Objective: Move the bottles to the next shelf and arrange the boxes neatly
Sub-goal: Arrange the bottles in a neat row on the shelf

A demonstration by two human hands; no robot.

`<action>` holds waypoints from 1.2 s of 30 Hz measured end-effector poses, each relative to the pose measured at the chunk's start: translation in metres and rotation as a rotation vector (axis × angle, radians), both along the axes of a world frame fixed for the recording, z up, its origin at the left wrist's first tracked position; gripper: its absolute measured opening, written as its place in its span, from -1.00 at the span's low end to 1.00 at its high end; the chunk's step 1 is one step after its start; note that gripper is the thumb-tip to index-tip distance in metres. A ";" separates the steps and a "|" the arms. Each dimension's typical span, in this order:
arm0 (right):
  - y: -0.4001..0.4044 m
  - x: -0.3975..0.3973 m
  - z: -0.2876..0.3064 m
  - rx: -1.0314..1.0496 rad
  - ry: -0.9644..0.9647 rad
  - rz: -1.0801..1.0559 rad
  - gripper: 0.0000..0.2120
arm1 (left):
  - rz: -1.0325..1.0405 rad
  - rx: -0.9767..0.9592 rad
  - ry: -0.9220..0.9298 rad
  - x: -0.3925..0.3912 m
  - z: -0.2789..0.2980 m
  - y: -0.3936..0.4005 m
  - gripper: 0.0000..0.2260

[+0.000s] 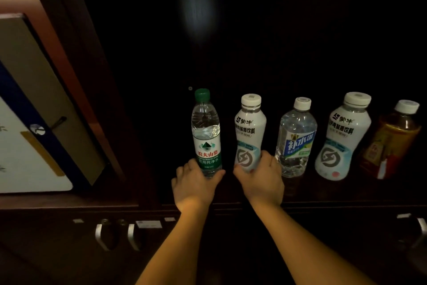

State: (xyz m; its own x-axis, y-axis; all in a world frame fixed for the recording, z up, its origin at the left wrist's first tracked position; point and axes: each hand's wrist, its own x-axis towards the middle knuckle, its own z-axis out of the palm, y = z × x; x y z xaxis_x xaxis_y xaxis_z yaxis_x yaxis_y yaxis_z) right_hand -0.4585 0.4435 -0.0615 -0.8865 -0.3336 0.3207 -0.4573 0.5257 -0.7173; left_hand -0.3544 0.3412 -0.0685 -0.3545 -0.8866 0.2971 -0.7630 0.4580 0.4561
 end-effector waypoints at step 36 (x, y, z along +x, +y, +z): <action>0.083 -0.018 -0.005 -0.391 -0.006 -0.137 -0.38 | 0.019 -0.033 0.018 0.000 -0.004 -0.002 -0.30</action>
State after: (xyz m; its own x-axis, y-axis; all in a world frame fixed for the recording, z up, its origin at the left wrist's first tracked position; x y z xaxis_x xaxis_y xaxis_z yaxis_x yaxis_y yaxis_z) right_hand -0.4762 0.5264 -0.0662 -0.9165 -0.0668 0.3944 -0.3972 0.2686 -0.8775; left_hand -0.3543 0.3395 -0.0721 -0.3320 -0.8826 0.3329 -0.7637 0.4586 0.4543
